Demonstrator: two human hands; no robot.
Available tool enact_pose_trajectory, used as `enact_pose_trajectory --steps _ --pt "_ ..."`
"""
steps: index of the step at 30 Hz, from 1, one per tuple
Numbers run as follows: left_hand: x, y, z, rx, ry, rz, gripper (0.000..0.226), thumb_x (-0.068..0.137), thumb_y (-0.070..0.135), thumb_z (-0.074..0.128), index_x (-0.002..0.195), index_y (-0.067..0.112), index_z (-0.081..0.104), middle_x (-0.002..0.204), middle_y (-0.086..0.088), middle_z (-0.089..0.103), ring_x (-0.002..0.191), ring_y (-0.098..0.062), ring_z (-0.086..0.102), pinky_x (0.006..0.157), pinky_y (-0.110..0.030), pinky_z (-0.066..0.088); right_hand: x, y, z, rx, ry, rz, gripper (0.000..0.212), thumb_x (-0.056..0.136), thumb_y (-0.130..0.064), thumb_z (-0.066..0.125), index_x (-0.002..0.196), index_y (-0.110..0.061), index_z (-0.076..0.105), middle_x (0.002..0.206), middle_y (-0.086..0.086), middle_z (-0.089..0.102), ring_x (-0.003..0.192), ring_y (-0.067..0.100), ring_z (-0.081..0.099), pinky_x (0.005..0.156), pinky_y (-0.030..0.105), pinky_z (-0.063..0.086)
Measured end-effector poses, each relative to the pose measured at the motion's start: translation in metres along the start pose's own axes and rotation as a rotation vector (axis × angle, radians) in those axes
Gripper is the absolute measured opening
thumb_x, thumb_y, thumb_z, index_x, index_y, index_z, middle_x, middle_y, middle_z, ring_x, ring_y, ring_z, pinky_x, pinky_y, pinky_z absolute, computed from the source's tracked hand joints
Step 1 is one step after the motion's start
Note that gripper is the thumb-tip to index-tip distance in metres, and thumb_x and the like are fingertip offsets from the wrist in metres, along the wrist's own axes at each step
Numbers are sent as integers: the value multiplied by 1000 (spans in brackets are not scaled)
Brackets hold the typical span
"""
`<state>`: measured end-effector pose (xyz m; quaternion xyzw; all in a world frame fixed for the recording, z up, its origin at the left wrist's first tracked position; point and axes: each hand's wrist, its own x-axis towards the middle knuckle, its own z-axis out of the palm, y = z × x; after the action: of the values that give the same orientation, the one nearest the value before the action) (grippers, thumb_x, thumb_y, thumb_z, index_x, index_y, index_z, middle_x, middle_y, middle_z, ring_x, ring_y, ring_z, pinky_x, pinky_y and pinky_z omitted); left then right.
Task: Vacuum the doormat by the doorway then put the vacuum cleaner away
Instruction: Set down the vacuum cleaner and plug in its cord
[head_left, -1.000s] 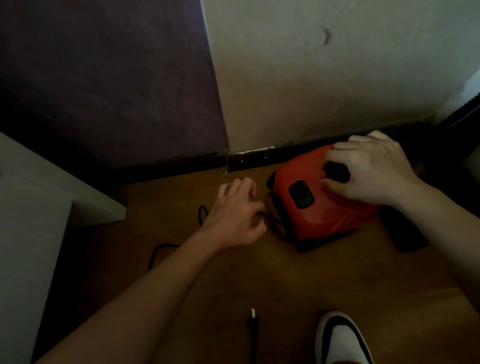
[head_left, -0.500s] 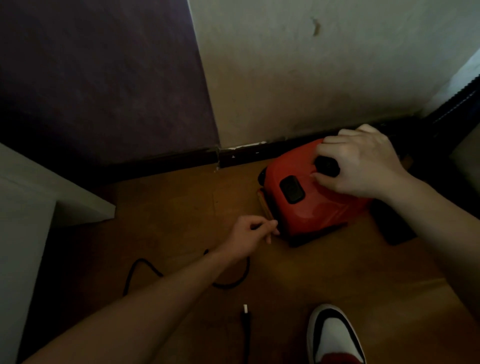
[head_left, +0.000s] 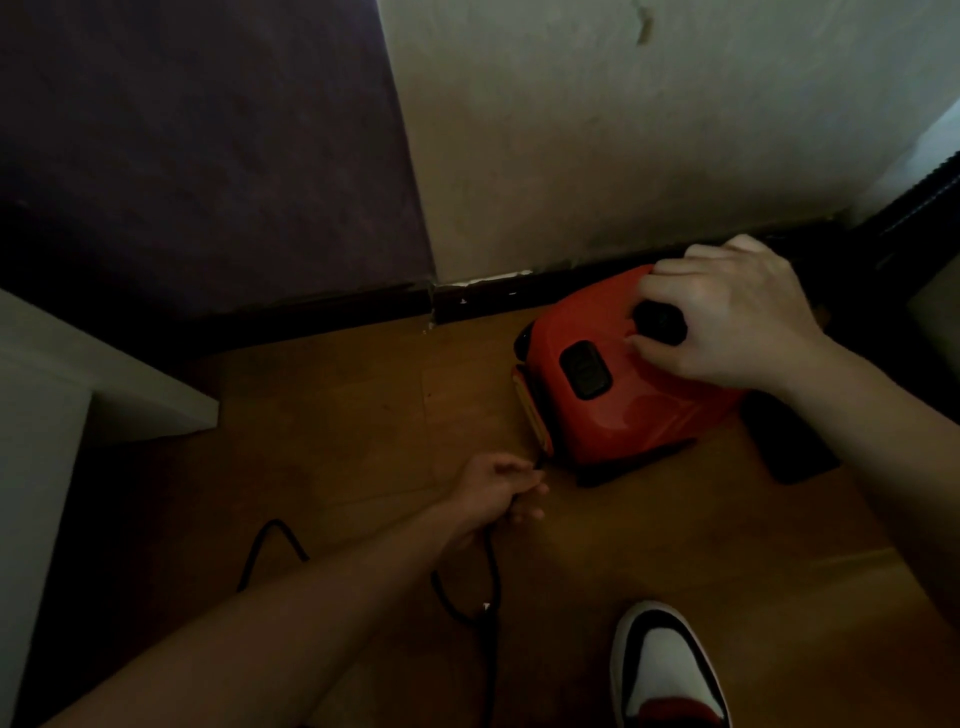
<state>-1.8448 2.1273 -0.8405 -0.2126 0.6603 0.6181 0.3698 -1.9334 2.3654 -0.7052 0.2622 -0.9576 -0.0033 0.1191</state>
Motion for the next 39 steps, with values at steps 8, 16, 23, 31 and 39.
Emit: enact_pose_trajectory --steps 8,16,23,31,39 --pt "7 21 -34 -181 107 116 10 99 9 58 106 15 62 103 -2 67 63 -11 66 64 -27 49 1 2 4 23 10 -17 30 78 -51 64 87 -23 67 79 -3 64 80 29 64 73 38 39" --pt "-15 52 -59 -255 -261 348 83 81 -13 63 143 39 45 102 -7 58 81 -20 63 95 -54 45 2 0 1 8 0 3 28 73 -45 79 85 -22 67 78 -3 64 78 28 64 74 38 40" --pt "-63 76 -94 369 -437 448 38 83 51 66 109 24 67 91 0 63 86 -15 62 74 -25 50 1 0 -2 -1 -13 6 30 73 -46 78 87 -21 69 79 -2 65 80 29 65 74 38 39" --pt "-67 57 -81 756 -545 274 34 99 35 58 107 3 69 86 4 75 82 -14 72 85 -27 55 3 -3 -2 -21 -30 21 31 75 -47 78 87 -20 69 80 -1 65 83 30 65 76 39 39" --pt "-56 23 -23 264 -474 109 62 92 -8 61 146 12 39 124 -12 69 96 -16 71 88 -31 55 2 -2 -1 -38 -50 41 32 76 -47 78 87 -20 68 80 0 64 83 30 65 77 39 40"
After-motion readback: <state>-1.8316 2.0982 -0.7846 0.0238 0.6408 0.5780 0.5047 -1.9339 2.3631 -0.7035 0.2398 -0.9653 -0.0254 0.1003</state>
